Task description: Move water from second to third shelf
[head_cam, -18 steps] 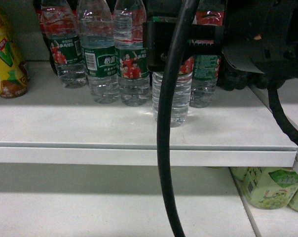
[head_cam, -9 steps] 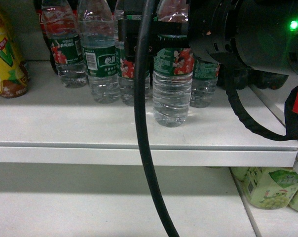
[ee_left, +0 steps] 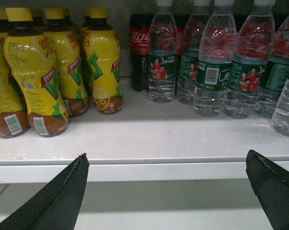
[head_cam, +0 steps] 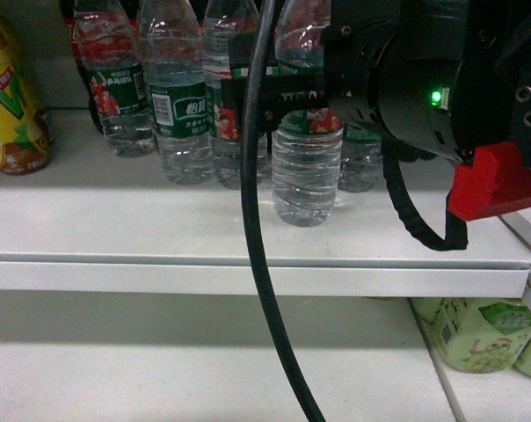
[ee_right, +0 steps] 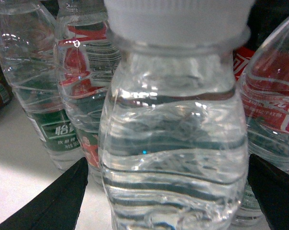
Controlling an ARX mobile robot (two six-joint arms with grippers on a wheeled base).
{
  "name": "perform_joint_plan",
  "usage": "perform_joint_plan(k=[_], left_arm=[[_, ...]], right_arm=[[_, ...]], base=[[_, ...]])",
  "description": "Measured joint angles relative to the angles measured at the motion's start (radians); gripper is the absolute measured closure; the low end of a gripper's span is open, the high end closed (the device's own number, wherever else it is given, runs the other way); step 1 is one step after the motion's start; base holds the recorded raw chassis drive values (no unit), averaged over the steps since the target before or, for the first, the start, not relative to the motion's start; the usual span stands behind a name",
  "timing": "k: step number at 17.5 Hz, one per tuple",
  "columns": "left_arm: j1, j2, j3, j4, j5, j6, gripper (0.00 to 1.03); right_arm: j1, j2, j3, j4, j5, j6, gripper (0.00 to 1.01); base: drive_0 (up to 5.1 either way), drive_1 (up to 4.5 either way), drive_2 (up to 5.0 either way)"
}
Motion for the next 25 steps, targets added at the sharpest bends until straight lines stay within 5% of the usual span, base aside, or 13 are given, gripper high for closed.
perform_joint_plan(k=[6, 10, 12, 17, 25], left_arm=[[0.0, 0.0, 0.0, 0.0, 0.0, 0.0, 0.05], [0.0, 0.0, 0.0, 0.0, 0.0, 0.0, 0.05], [0.0, 0.0, 0.0, 0.0, 0.0, 0.0, 0.05], [0.0, 0.0, 0.0, 0.0, 0.0, 0.0, 0.05], [0.0, 0.0, 0.0, 0.0, 0.0, 0.0, 0.05]], right_arm=[[-0.014, 0.086, 0.074, -0.005, 0.061, -0.009, 0.03], [-0.012, 0.092, 0.097, -0.018, 0.08, 0.028, 0.45], [-0.005, 0.089, 0.098, -0.023, 0.083, 0.028, 0.55], [0.007, -0.047, -0.029, -0.082, 0.05, 0.055, 0.57], [-0.002, -0.192, -0.179, -0.097, 0.015, 0.032, 0.57]], base=[[0.0, 0.0, 0.0], [0.0, 0.0, 0.0], [0.0, 0.0, 0.0], [0.0, 0.0, 0.0], [0.0, 0.0, 0.0]])
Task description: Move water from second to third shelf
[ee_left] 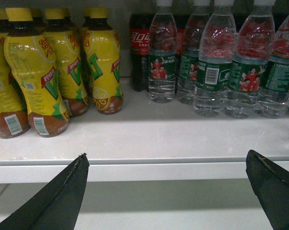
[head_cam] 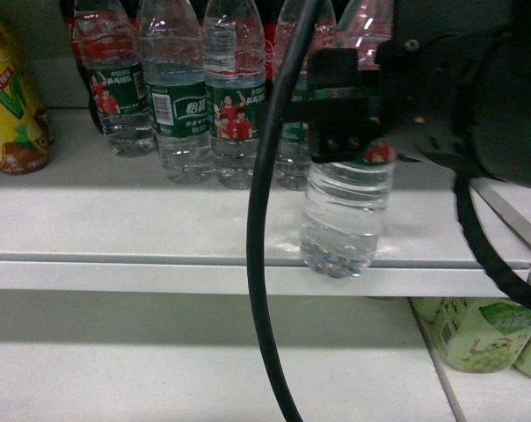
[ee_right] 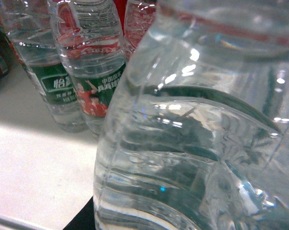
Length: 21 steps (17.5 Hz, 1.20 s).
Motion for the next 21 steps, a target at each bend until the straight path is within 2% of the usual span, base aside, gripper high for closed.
perform_joint_plan(k=[1, 2, 3, 4, 6, 7, 8, 10, 12, 21], left_arm=[[0.0, 0.0, 0.0, 0.0, 0.0, 0.0, 0.05], [0.0, 0.0, 0.0, 0.0, 0.0, 0.0, 0.05], [0.0, 0.0, 0.0, 0.0, 0.0, 0.0, 0.05], [0.0, 0.0, 0.0, 0.0, 0.0, 0.0, 0.05], [0.0, 0.0, 0.0, 0.0, 0.0, 0.0, 0.05], [0.0, 0.0, 0.0, 0.0, 0.0, 0.0, 0.05], [0.0, 0.0, 0.0, 0.0, 0.0, 0.0, 0.05], [0.0, 0.0, 0.0, 0.0, 0.0, 0.0, 0.05], [0.0, 0.0, 0.0, 0.0, 0.0, 0.0, 0.05], [0.0, 0.0, 0.0, -0.001, 0.0, 0.0, 0.05]], right_arm=[[-0.006, -0.027, -0.032, 0.008, -0.004, -0.015, 0.57], [-0.041, -0.127, -0.115, -0.021, -0.034, -0.051, 0.57], [-0.151, -0.365, -0.254, -0.12, -0.089, -0.082, 0.57], [-0.212, -0.505, -0.302, -0.207, -0.117, -0.103, 0.57], [-0.268, -0.647, -0.319, -0.306, -0.151, -0.117, 0.57], [-0.316, -0.856, -0.326, -0.407, -0.138, -0.148, 0.57], [-0.32, -0.905, -0.336, -0.409, -0.119, -0.16, 0.57], [-0.325, -0.959, -0.338, -0.467, -0.112, -0.163, 0.57], [-0.319, -0.982, -0.338, -0.499, -0.103, -0.156, 0.57], [-0.319, -0.993, -0.338, -0.499, -0.103, -0.151, 0.57]], base=[[0.0, 0.0, 0.0], [0.0, 0.0, 0.0], [0.0, 0.0, 0.0], [0.0, 0.0, 0.0], [0.0, 0.0, 0.0], [0.0, 0.0, 0.0], [0.0, 0.0, 0.0], [0.0, 0.0, 0.0], [0.0, 0.0, 0.0], [0.0, 0.0, 0.0]])
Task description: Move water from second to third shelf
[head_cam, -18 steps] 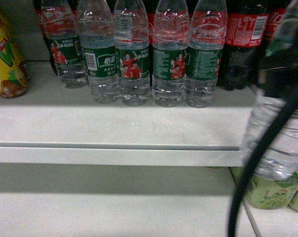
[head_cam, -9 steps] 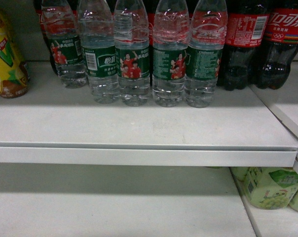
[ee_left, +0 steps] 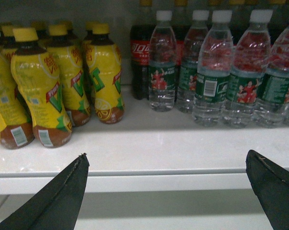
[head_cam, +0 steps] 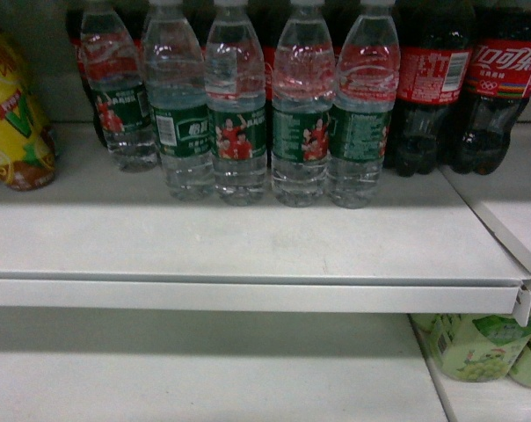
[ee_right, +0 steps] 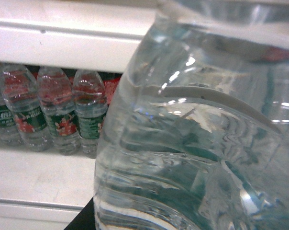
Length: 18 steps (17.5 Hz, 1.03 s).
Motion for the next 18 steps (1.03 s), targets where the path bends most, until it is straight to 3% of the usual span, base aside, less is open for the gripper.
perform_joint_plan(k=[16, 18], left_arm=[[0.0, 0.0, 0.0, 0.003, 0.001, 0.0, 0.05], [0.0, 0.0, 0.0, 0.0, 0.001, 0.0, 0.05]], right_arm=[[0.0, -0.002, 0.004, 0.009, 0.002, 0.004, 0.58], [0.0, -0.001, 0.003, 0.005, 0.002, 0.004, 0.58]], base=[[0.0, 0.0, 0.0], [-3.7, 1.41, 2.4]])
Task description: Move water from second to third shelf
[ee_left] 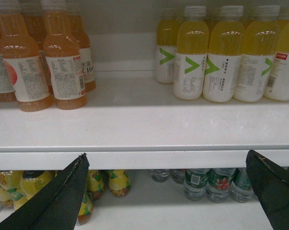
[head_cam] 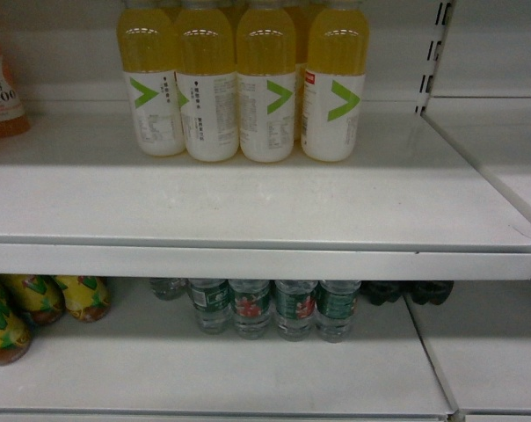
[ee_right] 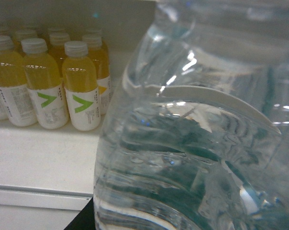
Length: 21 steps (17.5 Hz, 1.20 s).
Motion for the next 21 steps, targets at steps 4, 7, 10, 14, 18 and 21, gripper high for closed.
perform_joint_plan(k=[4, 7, 10, 14, 18, 21], left_arm=[[0.0, 0.0, 0.0, -0.001, 0.0, 0.0, 0.05], [0.0, 0.0, 0.0, 0.001, 0.0, 0.0, 0.05], [0.0, 0.0, 0.0, 0.002, -0.001, 0.0, 0.05], [0.0, 0.0, 0.0, 0.002, -0.001, 0.0, 0.05], [0.0, 0.0, 0.0, 0.001, 0.0, 0.0, 0.05], [0.0, 0.0, 0.0, 0.001, 0.0, 0.0, 0.05]], right_arm=[[0.0, 0.0, 0.0, -0.001, 0.01, 0.0, 0.58], [0.001, 0.0, 0.0, -0.002, 0.003, 0.0, 0.58], [0.0, 0.0, 0.0, -0.004, 0.008, 0.0, 0.58], [0.0, 0.0, 0.0, 0.0, 0.002, 0.0, 0.58], [0.0, 0.0, 0.0, -0.002, 0.003, 0.0, 0.58], [0.0, 0.0, 0.0, -0.002, 0.002, 0.001, 0.58]], base=[[-4.8, 1.76, 3.1], [-4.9, 2.45, 2.4], [-4.8, 2.61, 2.6], [-5.0, 2.41, 2.4], [-4.9, 2.45, 2.4], [-5.1, 2.3, 2.3]])
